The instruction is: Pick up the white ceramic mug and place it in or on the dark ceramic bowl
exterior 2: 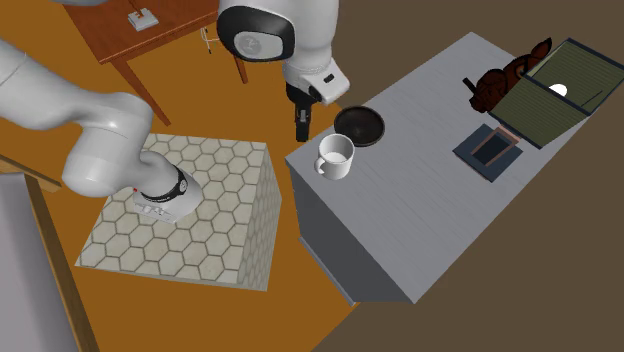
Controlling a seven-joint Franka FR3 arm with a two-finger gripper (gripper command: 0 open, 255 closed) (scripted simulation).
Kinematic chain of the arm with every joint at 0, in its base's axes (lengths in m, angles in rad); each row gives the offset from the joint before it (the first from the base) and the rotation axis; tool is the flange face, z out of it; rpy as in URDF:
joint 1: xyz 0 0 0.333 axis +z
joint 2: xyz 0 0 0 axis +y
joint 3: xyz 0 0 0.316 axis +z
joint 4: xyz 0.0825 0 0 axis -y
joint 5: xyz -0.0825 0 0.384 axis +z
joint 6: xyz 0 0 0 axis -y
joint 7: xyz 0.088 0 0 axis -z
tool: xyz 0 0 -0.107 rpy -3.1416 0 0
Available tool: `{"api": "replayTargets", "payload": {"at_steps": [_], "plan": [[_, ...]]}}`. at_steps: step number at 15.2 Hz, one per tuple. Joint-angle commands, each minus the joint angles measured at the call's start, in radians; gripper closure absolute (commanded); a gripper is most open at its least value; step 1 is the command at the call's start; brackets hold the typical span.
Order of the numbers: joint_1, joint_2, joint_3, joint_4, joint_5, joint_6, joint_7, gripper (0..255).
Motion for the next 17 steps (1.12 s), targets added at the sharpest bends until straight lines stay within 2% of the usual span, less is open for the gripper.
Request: {"api": "replayTargets", "payload": {"at_steps": [1,8,17], "plan": [[-0.003,0.078,0.018,0.031,-0.016,0.055,0.024,0],[0.0,0.35,0.059,0.179,-0.11,0.19,0.128,0],[0.004,0.399,0.058,0.126,-0.127,0.29,0.14,0]]}}
